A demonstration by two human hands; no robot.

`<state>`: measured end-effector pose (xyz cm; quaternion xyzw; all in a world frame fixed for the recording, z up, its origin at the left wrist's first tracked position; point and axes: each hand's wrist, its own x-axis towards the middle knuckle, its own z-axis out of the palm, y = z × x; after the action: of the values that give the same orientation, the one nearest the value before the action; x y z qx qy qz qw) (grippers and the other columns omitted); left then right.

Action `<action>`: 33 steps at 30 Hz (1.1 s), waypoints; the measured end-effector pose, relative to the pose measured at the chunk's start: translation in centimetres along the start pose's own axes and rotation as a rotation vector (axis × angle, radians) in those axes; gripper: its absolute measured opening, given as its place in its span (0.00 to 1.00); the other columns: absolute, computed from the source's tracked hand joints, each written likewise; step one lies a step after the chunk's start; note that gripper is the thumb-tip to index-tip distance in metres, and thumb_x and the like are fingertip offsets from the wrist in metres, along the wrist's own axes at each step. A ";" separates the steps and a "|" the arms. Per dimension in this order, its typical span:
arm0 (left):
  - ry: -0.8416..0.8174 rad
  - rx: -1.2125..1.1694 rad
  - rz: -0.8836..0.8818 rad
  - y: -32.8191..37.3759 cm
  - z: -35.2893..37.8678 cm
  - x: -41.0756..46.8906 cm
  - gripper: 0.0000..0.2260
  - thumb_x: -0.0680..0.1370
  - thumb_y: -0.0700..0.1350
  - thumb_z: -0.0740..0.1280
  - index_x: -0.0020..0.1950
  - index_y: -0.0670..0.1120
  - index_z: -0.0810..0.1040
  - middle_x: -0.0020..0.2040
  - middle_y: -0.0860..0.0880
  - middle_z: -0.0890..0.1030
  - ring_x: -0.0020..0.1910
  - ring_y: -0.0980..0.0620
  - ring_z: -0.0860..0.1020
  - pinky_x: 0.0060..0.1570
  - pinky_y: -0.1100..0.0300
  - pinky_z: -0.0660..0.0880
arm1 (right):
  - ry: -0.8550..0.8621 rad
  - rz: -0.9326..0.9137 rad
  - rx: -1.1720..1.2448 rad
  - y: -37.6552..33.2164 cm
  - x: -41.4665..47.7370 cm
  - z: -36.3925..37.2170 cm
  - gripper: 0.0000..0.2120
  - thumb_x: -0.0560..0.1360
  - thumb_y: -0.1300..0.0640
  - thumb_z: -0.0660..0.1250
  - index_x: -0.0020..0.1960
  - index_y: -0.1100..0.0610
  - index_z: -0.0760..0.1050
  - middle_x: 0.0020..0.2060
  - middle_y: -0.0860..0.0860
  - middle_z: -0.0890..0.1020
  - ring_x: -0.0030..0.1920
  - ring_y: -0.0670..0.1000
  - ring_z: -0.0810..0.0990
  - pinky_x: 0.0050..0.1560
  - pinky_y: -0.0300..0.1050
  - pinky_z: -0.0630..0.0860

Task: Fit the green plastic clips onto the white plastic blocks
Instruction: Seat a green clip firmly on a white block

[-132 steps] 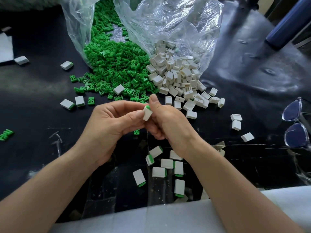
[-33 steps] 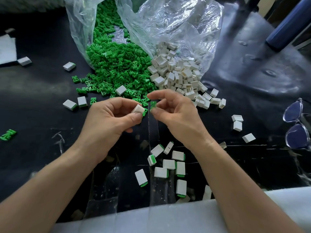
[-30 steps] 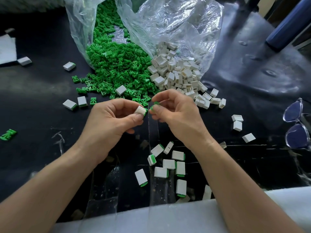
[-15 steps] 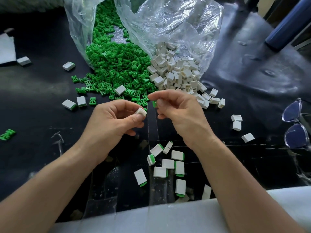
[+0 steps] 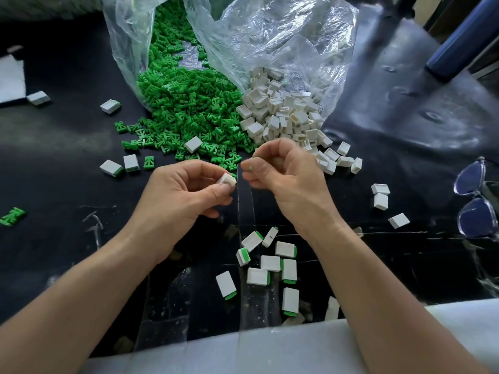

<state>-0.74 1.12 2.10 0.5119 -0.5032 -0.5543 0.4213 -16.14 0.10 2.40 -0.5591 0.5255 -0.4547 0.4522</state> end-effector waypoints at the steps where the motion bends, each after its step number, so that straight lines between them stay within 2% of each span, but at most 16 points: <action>1: -0.002 0.006 0.003 0.0 0.0 0.0 0.03 0.70 0.38 0.70 0.40 0.46 0.81 0.38 0.47 0.85 0.35 0.55 0.82 0.31 0.67 0.77 | 0.000 -0.027 -0.041 0.0 0.0 0.0 0.09 0.74 0.63 0.67 0.39 0.50 0.73 0.35 0.47 0.79 0.37 0.44 0.78 0.43 0.40 0.77; 4: -0.005 0.006 0.009 0.0 0.0 -0.1 0.03 0.67 0.42 0.71 0.40 0.47 0.81 0.38 0.47 0.85 0.34 0.55 0.82 0.30 0.67 0.76 | -0.019 -0.045 0.010 -0.3 -0.2 -0.1 0.11 0.74 0.65 0.67 0.41 0.49 0.75 0.34 0.46 0.76 0.35 0.42 0.75 0.40 0.37 0.76; 9: 0.009 0.006 0.024 0.2 0.0 -0.1 0.08 0.64 0.47 0.70 0.40 0.47 0.82 0.38 0.46 0.84 0.34 0.56 0.81 0.30 0.67 0.76 | -0.083 0.023 0.110 -0.5 -0.4 0.1 0.09 0.74 0.67 0.65 0.41 0.53 0.76 0.32 0.49 0.79 0.32 0.42 0.79 0.35 0.34 0.77; 14: 0.016 0.006 0.031 0.1 0.1 -0.1 0.07 0.64 0.47 0.70 0.40 0.47 0.82 0.34 0.49 0.84 0.32 0.57 0.81 0.30 0.68 0.76 | -0.120 -0.025 -0.031 -0.3 -0.4 0.1 0.10 0.73 0.66 0.67 0.40 0.51 0.76 0.32 0.49 0.80 0.33 0.44 0.79 0.36 0.36 0.77; 18: 0.014 0.037 0.035 -0.1 0.0 -0.1 0.05 0.65 0.46 0.71 0.39 0.48 0.82 0.33 0.50 0.84 0.31 0.59 0.81 0.30 0.68 0.76 | -0.144 -0.065 -0.145 0.0 -0.3 0.1 0.11 0.73 0.66 0.68 0.39 0.50 0.76 0.31 0.50 0.79 0.33 0.48 0.78 0.39 0.44 0.79; 21: 0.011 0.098 0.062 -0.3 0.0 -0.1 0.03 0.68 0.41 0.71 0.39 0.49 0.81 0.32 0.50 0.83 0.30 0.59 0.80 0.30 0.69 0.75 | -0.155 -0.086 -0.203 0.1 -0.3 0.0 0.12 0.72 0.66 0.68 0.38 0.49 0.76 0.32 0.51 0.79 0.35 0.50 0.78 0.41 0.50 0.79; 24: 0.015 0.106 0.075 -0.3 0.0 -0.1 0.02 0.67 0.43 0.71 0.38 0.50 0.81 0.33 0.50 0.83 0.30 0.59 0.80 0.29 0.69 0.75 | -0.161 -0.097 -0.213 0.2 -0.3 0.0 0.12 0.72 0.66 0.68 0.39 0.49 0.76 0.33 0.50 0.80 0.35 0.50 0.79 0.41 0.48 0.80; 27: 0.015 0.096 0.087 -0.1 -0.1 -0.2 0.06 0.64 0.47 0.70 0.39 0.49 0.82 0.34 0.49 0.84 0.29 0.59 0.80 0.29 0.69 0.75 | -0.174 -0.053 -0.180 0.2 -0.3 0.1 0.12 0.74 0.64 0.67 0.40 0.48 0.75 0.32 0.47 0.79 0.32 0.44 0.78 0.37 0.39 0.79; 30: 0.019 0.103 0.089 0.0 -0.1 -0.2 0.06 0.64 0.48 0.70 0.39 0.50 0.81 0.35 0.48 0.84 0.30 0.58 0.80 0.29 0.69 0.75 | -0.200 -0.025 -0.282 0.2 -0.3 -0.1 0.12 0.75 0.60 0.65 0.37 0.45 0.74 0.28 0.44 0.77 0.30 0.40 0.75 0.37 0.39 0.77; 33: 0.007 0.121 0.080 -0.2 -0.1 -0.2 0.02 0.67 0.45 0.71 0.38 0.49 0.81 0.35 0.48 0.84 0.29 0.58 0.80 0.29 0.68 0.75 | -0.223 -0.076 -0.434 0.0 -0.5 -0.2 0.11 0.76 0.58 0.64 0.37 0.47 0.72 0.28 0.44 0.76 0.31 0.41 0.73 0.38 0.40 0.73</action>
<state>-0.59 1.28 1.94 0.5178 -0.5545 -0.5036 0.4133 -16.36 0.55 2.40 -0.7091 0.5365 -0.2833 0.3593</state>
